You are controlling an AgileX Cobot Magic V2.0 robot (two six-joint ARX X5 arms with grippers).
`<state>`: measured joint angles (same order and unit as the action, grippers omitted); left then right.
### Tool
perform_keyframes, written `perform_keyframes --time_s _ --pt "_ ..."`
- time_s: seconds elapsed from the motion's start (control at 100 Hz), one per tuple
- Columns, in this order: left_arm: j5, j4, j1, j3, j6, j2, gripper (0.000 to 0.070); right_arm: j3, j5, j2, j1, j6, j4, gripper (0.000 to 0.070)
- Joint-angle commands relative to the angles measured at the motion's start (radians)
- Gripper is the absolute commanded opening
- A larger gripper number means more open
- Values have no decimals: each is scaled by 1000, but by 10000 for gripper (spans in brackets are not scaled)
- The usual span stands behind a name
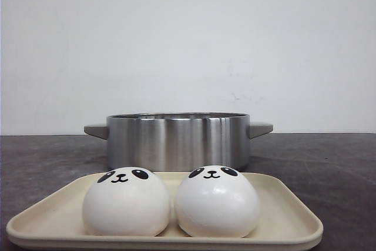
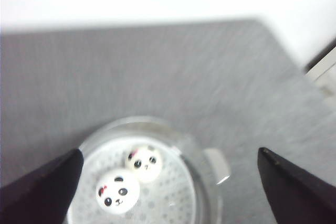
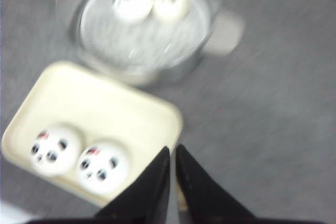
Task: Steam buns
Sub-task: 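Open the left gripper and withdraw it from the pot, then lower the right gripper onto the nearer bun beside the other and grasp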
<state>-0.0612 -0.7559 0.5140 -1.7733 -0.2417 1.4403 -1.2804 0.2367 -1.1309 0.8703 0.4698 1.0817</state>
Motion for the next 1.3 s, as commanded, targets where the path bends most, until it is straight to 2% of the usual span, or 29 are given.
perform_keyframes --time_s 0.0,0.07,0.11,0.16,0.25,0.28,0.3,0.45,0.71,0.79,0.89,0.96,1.02,1.14,1.29 --pt "13 -24 11 -18 52 -53 672 92 -76 -17 14 97 -73 10" --pt "13 -51 11 -18 68 -141 672 180 -179 -31 21 156 -157 17" --pt "14 -67 11 -18 74 -189 672 217 -227 -44 26 181 -198 63" --pt "22 -85 11 -18 76 -246 672 248 -266 -66 32 208 -232 199" --pt "62 -116 11 -18 78 -338 672 264 -284 -124 51 219 -255 512" --pt "75 -126 11 -18 83 -366 672 264 -287 -145 57 219 -262 570" --pt "85 -132 11 -18 88 -384 672 264 -288 -158 61 219 -267 583" --pt "138 -195 11 -18 99 -491 672 264 -299 -265 72 218 -306 581" --pt "171 -303 11 -18 100 -584 672 264 -348 -447 77 215 -352 566" --pt "177 -323 11 -18 103 -590 672 264 -349 -478 77 215 -354 491" --pt "177 -336 11 -17 103 -590 672 264 -343 -497 77 215 -357 351" --pt "177 -336 11 -17 103 -590 672 264 -336 -498 77 213 -359 197" --pt "177 -335 11 -17 103 -590 672 264 -329 -498 77 206 -371 6" --pt "177 -328 11 -17 103 -590 672 254 -326 -492 77 200 -368 4" --pt "177 -333 11 -17 103 -590 672 153 -326 -386 119 189 -260 4"
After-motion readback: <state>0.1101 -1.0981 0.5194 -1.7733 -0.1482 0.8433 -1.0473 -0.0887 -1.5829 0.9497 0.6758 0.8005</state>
